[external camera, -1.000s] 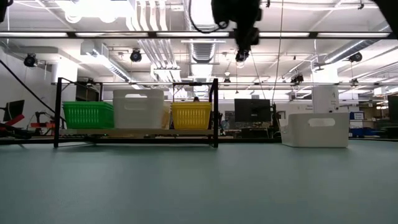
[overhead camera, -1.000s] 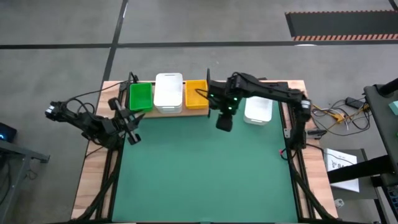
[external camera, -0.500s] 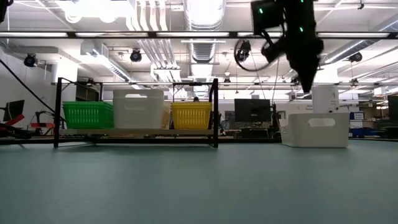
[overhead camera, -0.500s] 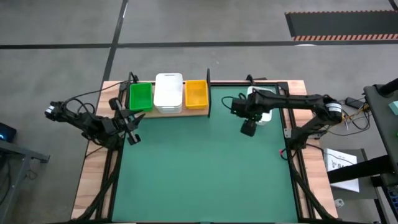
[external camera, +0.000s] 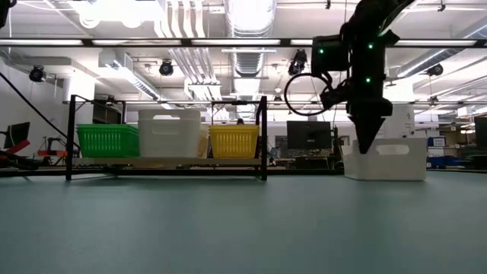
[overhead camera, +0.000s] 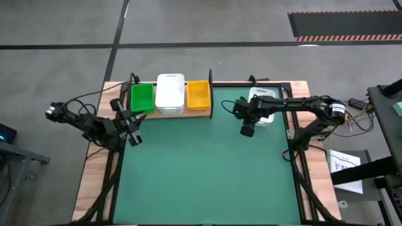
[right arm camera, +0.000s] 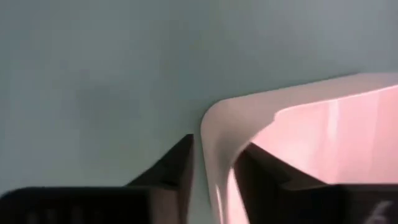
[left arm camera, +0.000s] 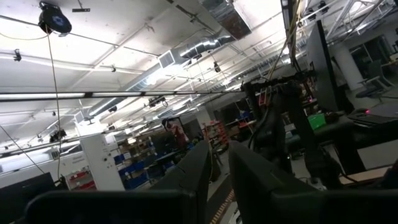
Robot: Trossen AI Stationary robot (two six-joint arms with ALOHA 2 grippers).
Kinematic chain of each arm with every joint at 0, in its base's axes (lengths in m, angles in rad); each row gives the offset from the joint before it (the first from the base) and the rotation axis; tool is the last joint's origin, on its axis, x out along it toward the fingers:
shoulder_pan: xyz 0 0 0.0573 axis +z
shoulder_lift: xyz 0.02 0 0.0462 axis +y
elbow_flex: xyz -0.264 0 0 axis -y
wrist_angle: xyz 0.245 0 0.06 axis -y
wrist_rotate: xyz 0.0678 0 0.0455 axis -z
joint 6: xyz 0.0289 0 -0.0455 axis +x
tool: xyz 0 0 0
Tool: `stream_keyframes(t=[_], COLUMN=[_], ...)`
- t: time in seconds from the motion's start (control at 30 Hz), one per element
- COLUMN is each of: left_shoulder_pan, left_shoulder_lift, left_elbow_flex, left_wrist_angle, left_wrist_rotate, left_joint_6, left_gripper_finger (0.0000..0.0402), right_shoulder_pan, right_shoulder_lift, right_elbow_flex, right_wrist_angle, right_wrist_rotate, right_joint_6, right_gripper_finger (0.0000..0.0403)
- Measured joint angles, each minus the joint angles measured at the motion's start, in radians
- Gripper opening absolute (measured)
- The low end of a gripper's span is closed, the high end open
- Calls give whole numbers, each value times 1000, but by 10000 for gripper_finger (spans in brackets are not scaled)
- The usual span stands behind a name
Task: Stack baskets on shelf by color
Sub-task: Stack the white bin on the top of the white bin on the shelf
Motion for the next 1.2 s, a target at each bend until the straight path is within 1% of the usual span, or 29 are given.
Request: stream_keyframes(t=[0.13, 0.17, 0.2, 0.33, 0.5, 0.7, 0.77, 0.83, 0.9, 0.97, 1.07, 1.2], left_shoulder_pan=[0, 0, 0, -1, 0, 0, 0, 0, 0, 0, 0, 0], left_shoulder_lift=[1, -1, -1, 6, 28, 56, 61, 65, 70, 72, 72, 85], left_elbow_flex=[0, 0, 0, -2, -2, -2, -2, -2, -2, -2, -2, -2], left_wrist_angle=[0, 0, 0, -1, -1, 0, 0, 2, 1, 1, 12, 41], left_wrist_rotate=[0, 0, 0, 0, 1, 2, 1, 2, 6, 10, 13, 47], left_joint_6=[0, -1, -3, -36, -78, -78, -78, -78, -79, -81, -103, -109], left_gripper_finger=[47, 47, 47, 47, 47, 47, 47, 47, 47, 47, 47, 47], right_shoulder_pan=[11, 20, 31, 106, 248, 395, 441, 488, 532, 572, 622, 646], right_shoulder_lift=[0, 0, 0, 0, 0, 0, 0, 0, 0, 1, 1, 1], right_elbow_flex=[22, 32, 42, 93, 163, 209, 208, 194, 177, 163, 146, 120], right_wrist_angle=[22, 23, 22, 30, 27, 57, 90, 161, 234, 300, 347, 387], right_wrist_rotate=[-47, -59, -69, -143, -180, -339, -334, -285, -251, -252, -257, -253], right_joint_6=[-6, -6, -4, -2, 34, 74, 58, 3, -84, -185, -387, -639], right_gripper_finger=[35, 22, 17, 13, 12, 12, 12, 12, 12, 12, 12, 12])
